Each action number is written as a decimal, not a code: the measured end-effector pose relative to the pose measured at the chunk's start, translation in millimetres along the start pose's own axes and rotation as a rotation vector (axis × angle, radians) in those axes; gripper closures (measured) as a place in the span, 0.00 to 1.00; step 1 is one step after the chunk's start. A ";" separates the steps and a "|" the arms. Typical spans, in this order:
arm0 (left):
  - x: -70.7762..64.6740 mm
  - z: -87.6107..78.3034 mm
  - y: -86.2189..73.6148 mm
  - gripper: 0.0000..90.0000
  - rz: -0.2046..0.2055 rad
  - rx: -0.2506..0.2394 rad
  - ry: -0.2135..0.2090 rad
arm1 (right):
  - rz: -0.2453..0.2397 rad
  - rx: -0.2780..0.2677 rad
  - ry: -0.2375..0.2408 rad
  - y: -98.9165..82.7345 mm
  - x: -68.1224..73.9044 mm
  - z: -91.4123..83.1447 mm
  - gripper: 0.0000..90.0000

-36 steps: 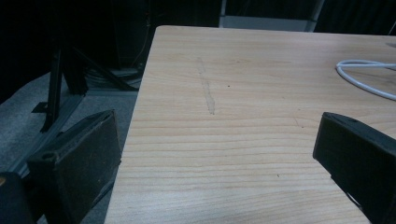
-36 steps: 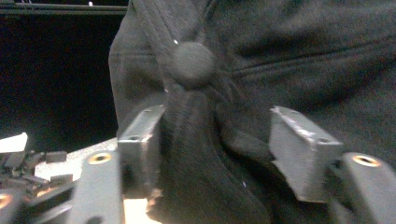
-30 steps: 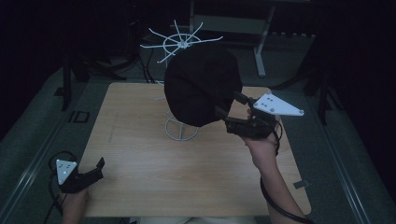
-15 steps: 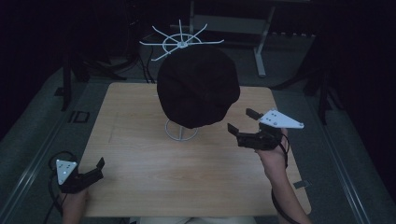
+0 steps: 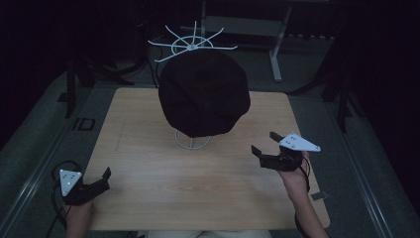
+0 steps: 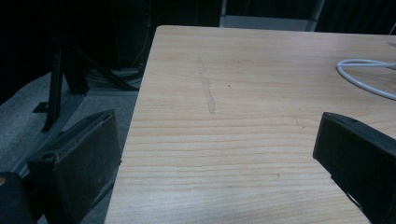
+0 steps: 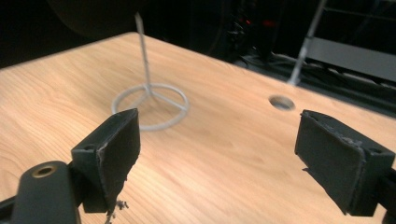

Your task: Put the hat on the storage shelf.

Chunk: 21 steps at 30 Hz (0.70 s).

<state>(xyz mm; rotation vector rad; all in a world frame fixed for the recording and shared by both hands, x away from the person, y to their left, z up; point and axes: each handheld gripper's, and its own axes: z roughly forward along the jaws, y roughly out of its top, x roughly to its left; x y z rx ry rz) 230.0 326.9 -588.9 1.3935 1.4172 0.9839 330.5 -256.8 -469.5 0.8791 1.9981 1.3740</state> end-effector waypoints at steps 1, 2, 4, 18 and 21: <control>0.0 0.0 0.0 0.02 0.000 0.000 0.000 | 0.004 0.009 -0.008 -5.2 -2.9 -0.6 0.15; 0.0 0.0 0.0 0.02 0.000 0.001 0.001 | 0.012 0.013 -0.015 -10.4 -6.0 -1.6 0.15; -0.1 0.1 0.0 0.02 0.000 0.001 0.001 | 0.037 0.014 -0.031 -20.6 -12.4 -4.6 0.15; 0.0 0.1 0.1 0.02 0.000 0.001 0.001 | 0.096 0.105 -0.174 -85.6 -46.6 -17.8 0.15; 0.0 0.0 0.1 0.02 -0.001 0.001 0.000 | 0.094 0.112 -0.201 -91.4 -49.4 -21.1 0.15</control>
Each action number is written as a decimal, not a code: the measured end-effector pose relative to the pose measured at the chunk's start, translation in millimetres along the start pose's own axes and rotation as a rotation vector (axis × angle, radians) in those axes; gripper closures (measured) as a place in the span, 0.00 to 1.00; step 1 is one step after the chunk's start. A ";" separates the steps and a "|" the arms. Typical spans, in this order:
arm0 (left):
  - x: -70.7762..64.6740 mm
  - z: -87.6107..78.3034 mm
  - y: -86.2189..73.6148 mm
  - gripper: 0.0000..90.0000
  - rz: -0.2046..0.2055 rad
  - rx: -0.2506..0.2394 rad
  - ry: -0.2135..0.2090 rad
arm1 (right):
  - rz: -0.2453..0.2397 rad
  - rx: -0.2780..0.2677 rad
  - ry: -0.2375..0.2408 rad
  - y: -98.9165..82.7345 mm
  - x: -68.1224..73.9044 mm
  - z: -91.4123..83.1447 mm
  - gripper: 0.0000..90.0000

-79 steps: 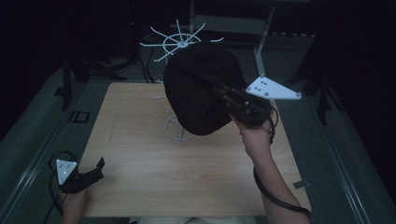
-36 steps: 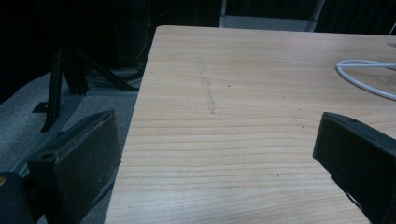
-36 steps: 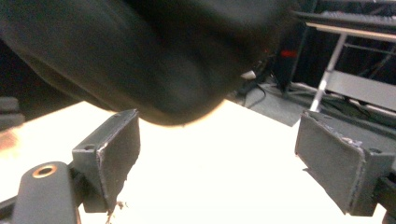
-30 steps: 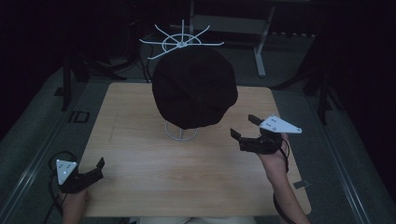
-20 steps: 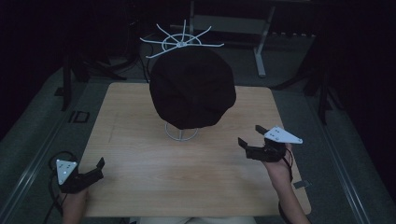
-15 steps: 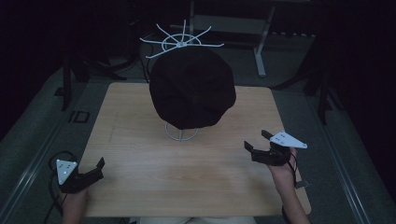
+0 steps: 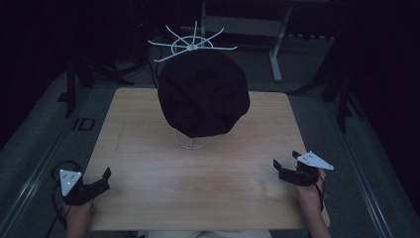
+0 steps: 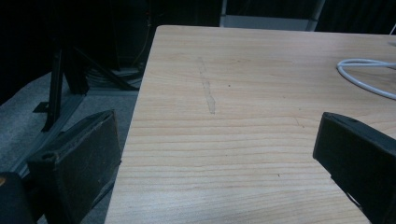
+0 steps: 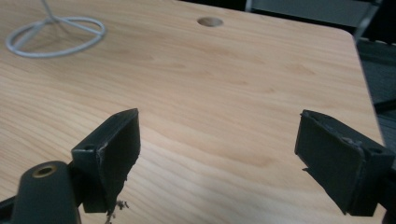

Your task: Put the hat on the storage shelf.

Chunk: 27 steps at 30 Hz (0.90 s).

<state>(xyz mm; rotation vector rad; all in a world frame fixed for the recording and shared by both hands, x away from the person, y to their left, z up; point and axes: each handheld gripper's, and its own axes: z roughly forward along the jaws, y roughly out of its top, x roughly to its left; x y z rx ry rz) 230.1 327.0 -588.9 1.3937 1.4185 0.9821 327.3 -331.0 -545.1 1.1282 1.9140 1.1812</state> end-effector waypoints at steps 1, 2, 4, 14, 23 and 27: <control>0.0 0.0 0.0 0.02 0.000 0.000 0.000 | 0.008 0.010 -0.013 -6.0 -3.4 -2.1 0.15; 0.0 -0.1 0.0 0.02 0.000 -0.001 0.001 | 0.011 0.014 -0.021 -8.5 -4.3 -3.1 0.15; 0.0 -0.2 -0.1 0.02 -0.001 -0.002 0.001 | 0.036 0.022 -0.031 -16.3 -7.8 -6.2 0.15; -0.1 -0.1 0.0 0.02 -0.001 0.000 0.003 | 0.079 0.039 -0.152 -35.2 -23.2 -23.5 0.16; 0.1 0.0 0.0 0.02 -0.004 -0.001 0.001 | 0.107 0.069 -0.331 -43.0 -32.7 -29.8 0.13; 0.1 0.1 0.0 0.02 -0.005 -0.001 0.001 | 0.103 0.068 -0.381 -46.0 -36.0 -30.3 0.14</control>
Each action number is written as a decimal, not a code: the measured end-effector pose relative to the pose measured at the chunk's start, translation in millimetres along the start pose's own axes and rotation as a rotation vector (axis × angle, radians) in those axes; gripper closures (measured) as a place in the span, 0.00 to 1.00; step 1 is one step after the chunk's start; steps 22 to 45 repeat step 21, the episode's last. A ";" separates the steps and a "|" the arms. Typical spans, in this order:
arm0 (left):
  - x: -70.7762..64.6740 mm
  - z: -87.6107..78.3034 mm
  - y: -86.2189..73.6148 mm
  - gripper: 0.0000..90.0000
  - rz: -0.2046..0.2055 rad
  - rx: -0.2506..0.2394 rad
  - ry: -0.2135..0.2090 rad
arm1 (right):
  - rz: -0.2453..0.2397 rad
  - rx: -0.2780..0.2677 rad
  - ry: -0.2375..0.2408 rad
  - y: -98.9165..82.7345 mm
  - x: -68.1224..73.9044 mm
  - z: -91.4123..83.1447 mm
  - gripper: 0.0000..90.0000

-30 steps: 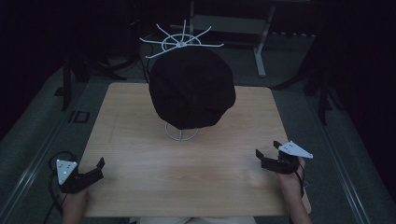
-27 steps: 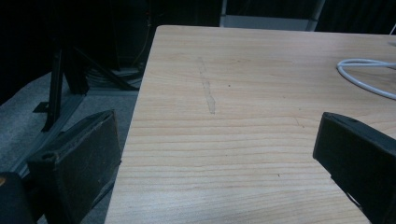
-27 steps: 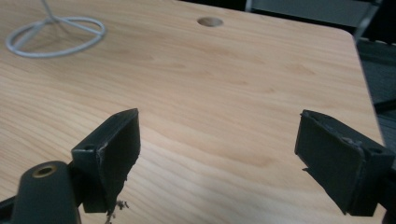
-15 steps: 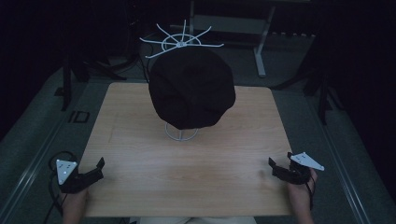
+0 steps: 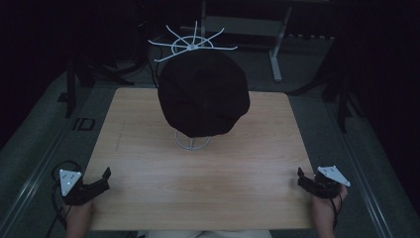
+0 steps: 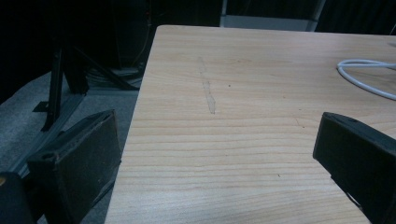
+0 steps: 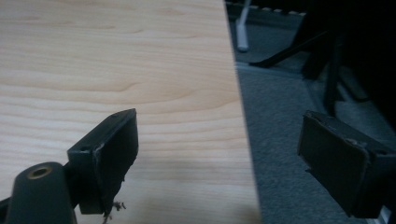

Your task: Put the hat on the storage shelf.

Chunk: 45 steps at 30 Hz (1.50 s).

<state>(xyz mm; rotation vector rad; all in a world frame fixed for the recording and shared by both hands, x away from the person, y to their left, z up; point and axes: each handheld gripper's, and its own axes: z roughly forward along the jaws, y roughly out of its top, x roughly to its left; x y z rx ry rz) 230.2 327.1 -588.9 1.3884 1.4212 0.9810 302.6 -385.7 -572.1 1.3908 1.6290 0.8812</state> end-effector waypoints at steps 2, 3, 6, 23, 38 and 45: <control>0.0 0.1 0.0 0.02 0.000 0.000 0.000 | 0.005 0.004 -0.016 0.4 -1.4 0.3 0.14; 0.0 0.1 0.0 0.02 -0.001 0.000 0.000 | 0.006 -0.003 -0.024 -0.1 -1.9 0.3 0.14; 0.1 -0.1 0.0 0.02 -0.001 0.000 0.001 | 0.004 0.000 -0.032 -0.3 -2.8 1.3 0.14; 0.5 -0.1 0.0 0.02 -0.004 -0.002 -0.001 | 0.020 0.010 -0.055 0.3 -7.4 3.3 0.14; 0.5 -0.1 0.0 0.02 -0.004 -0.002 -0.001 | 0.020 0.010 -0.055 0.3 -7.4 3.3 0.14; 0.5 -0.1 0.0 0.02 -0.004 -0.002 -0.001 | 0.020 0.010 -0.055 0.3 -7.4 3.3 0.14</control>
